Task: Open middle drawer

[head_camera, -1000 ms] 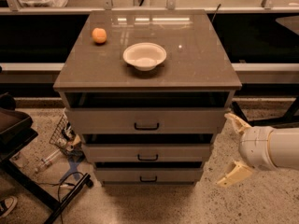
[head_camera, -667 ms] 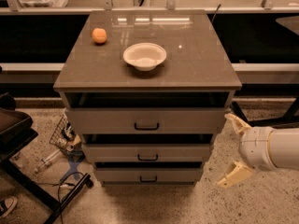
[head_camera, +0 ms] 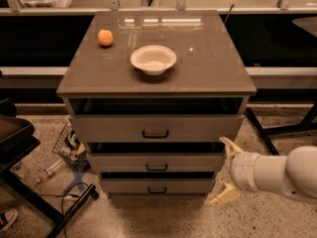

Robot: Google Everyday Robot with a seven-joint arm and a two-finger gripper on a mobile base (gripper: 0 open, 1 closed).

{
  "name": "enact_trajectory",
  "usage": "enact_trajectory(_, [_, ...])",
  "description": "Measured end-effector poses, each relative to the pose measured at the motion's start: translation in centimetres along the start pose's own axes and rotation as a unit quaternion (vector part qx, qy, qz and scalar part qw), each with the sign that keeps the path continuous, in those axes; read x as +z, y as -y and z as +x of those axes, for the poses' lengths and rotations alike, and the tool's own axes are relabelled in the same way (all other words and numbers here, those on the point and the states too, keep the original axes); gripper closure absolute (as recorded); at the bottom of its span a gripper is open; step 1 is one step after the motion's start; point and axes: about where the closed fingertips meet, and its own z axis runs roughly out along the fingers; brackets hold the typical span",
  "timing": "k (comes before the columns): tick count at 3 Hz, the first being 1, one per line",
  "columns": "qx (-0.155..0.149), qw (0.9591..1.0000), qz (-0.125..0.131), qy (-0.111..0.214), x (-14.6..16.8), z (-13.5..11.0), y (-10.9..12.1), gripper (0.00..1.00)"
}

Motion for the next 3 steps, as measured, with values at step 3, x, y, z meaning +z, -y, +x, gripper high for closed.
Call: enact_trajectory(3, [-0.012, 0.9986, -0.024, 0.045, 12.2, 6.4, -4.7, 0.00])
